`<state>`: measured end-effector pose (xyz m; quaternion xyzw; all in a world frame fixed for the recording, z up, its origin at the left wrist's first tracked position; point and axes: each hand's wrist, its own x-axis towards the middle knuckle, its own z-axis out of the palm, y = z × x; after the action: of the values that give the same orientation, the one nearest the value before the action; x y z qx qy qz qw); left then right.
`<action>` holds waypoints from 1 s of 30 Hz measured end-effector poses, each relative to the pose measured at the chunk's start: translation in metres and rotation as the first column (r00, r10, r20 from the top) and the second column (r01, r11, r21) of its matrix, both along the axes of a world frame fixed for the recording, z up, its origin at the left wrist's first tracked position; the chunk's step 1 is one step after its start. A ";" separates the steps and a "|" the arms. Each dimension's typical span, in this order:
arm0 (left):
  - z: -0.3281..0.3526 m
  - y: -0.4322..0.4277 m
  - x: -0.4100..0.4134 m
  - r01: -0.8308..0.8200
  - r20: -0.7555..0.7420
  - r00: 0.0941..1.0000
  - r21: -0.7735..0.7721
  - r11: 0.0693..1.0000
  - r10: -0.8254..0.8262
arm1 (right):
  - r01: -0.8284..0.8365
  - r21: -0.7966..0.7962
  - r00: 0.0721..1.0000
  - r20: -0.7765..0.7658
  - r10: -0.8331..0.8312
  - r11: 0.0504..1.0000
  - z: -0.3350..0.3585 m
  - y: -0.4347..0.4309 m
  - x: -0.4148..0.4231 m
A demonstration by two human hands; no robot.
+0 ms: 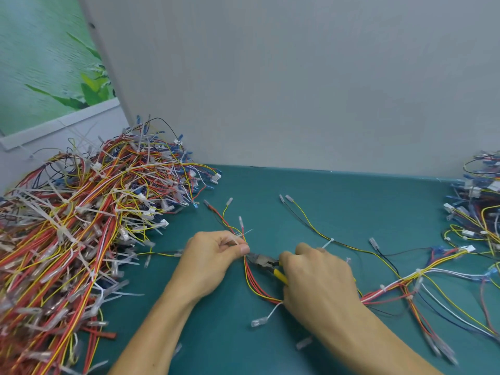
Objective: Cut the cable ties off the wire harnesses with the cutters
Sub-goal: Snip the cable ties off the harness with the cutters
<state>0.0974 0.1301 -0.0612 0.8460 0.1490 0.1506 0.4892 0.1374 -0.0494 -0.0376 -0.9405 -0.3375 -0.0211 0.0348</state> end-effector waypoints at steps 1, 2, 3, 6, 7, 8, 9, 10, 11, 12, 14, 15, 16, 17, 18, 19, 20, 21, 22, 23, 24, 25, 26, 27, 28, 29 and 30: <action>0.000 0.001 0.000 -0.019 0.001 1.000 0.000 1.000 0.019 | -0.001 -0.001 1.000 0.008 0.001 1.000 -0.001 0.001 0.000; 0.000 0.001 0.001 -0.038 0.004 0.999 -0.006 0.999 0.038 | -0.002 0.000 1.000 0.013 0.002 1.000 -0.001 0.001 -0.001; 0.000 0.001 0.001 -0.055 0.005 0.998 -0.016 0.998 0.055 | -0.002 -0.003 1.000 0.013 0.002 1.000 0.000 0.002 -0.001; -0.001 0.001 0.002 -0.094 0.000 0.996 -0.014 0.995 0.094 | -0.006 -0.011 1.000 0.010 0.006 1.000 0.001 0.003 -0.002; -0.001 0.001 0.002 -0.102 0.001 0.995 -0.012 0.995 0.102 | -0.007 -0.016 1.000 0.009 0.007 1.000 0.002 0.004 -0.003; -0.002 0.002 0.002 -0.104 0.005 0.995 -0.016 0.994 0.104 | -0.006 -0.019 1.000 0.008 0.006 1.000 0.003 0.004 -0.003; -0.001 0.002 0.003 -0.102 0.010 0.995 -0.017 0.995 0.102 | -0.004 -0.023 1.000 0.008 0.004 1.000 0.003 0.004 -0.003; -0.001 0.002 0.003 -0.099 0.012 0.995 -0.014 0.995 0.099 | -0.001 -0.028 1.000 0.010 0.001 1.000 0.004 0.005 -0.003; -0.001 0.002 0.003 -0.097 0.013 0.995 -0.006 0.995 0.097 | 0.003 -0.034 1.000 0.012 -0.003 0.999 0.004 0.005 -0.003; -0.001 0.002 0.004 -0.097 0.015 0.995 0.003 0.995 0.097 | 0.006 -0.038 1.000 0.015 -0.006 0.999 0.005 0.005 -0.003; -0.002 0.001 0.004 -0.099 0.020 0.995 0.014 0.995 0.099 | 0.011 -0.039 1.000 0.019 -0.010 0.999 0.005 0.006 -0.003; -0.002 0.001 0.004 -0.100 0.019 0.995 0.020 0.995 0.099 | 0.012 -0.038 1.000 0.020 -0.011 0.999 0.005 0.007 -0.003; -0.002 0.001 0.004 -0.100 0.016 0.995 0.024 0.995 0.100 | 0.013 -0.037 1.000 0.020 -0.012 0.999 0.005 0.007 -0.003; -0.002 0.001 0.003 -0.099 0.015 0.995 0.021 0.995 0.098 | 0.014 -0.036 1.000 0.020 -0.014 0.999 0.005 0.007 -0.004; -0.002 0.001 0.003 -0.098 0.015 0.995 0.009 0.995 0.097 | 0.018 -0.035 1.000 0.018 -0.017 0.999 0.005 0.007 -0.004; -0.002 0.001 0.003 -0.097 0.016 0.995 -0.009 0.995 0.098 | 0.022 -0.032 1.000 0.011 -0.022 0.999 0.006 0.006 -0.004; -0.002 0.001 0.003 -0.101 0.016 0.995 -0.028 0.995 0.101 | 0.027 -0.027 1.000 0.002 -0.027 0.999 0.006 0.006 -0.005; -0.002 0.002 0.004 -0.107 0.015 0.994 -0.045 0.993 0.108 | 0.031 -0.021 0.999 -0.008 -0.031 0.999 0.006 0.005 -0.005; -0.003 0.002 0.004 -0.117 0.014 0.993 -0.063 0.991 0.118 | 0.034 -0.015 0.999 -0.017 -0.034 0.999 0.007 0.005 -0.005; -0.003 0.002 0.005 -0.128 0.011 0.991 -0.084 0.988 0.130 | 0.037 -0.008 0.999 -0.022 -0.037 0.999 0.007 0.005 -0.005; -0.003 0.002 0.006 -0.138 0.008 0.990 -0.103 0.985 0.139 | 0.039 -0.001 0.999 -0.026 -0.039 0.999 0.008 0.005 -0.005; -0.003 0.002 0.007 -0.146 0.003 0.989 -0.111 0.983 0.148 | 0.040 0.004 0.999 -0.028 -0.040 0.999 0.008 0.005 -0.005; -0.003 0.002 0.007 -0.153 -0.003 0.988 -0.108 0.982 0.153 | 0.040 0.007 0.999 -0.032 -0.040 0.999 0.008 0.005 -0.005; -0.003 0.002 0.007 -0.156 -0.006 0.988 -0.098 0.983 0.156 | 0.041 0.008 0.999 -0.036 -0.041 0.999 0.009 0.006 -0.005; -0.002 0.002 0.007 -0.155 -0.005 0.988 -0.090 0.984 0.155 | 0.042 0.009 0.998 -0.040 -0.042 0.999 0.009 0.006 -0.005; -0.002 0.001 0.007 -0.152 0.002 0.988 -0.087 0.985 0.152 | 0.043 0.010 0.998 -0.045 -0.042 0.999 0.009 0.006 -0.005; -0.002 0.001 0.007 -0.150 0.009 0.988 -0.090 0.985 0.152 | 0.044 0.013 0.998 -0.048 -0.043 0.999 0.009 0.007 -0.005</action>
<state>0.1042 0.1311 -0.0630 0.8084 0.2152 0.1872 0.5149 0.1323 -0.0423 -0.0287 -0.9475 -0.3159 -0.0015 0.0489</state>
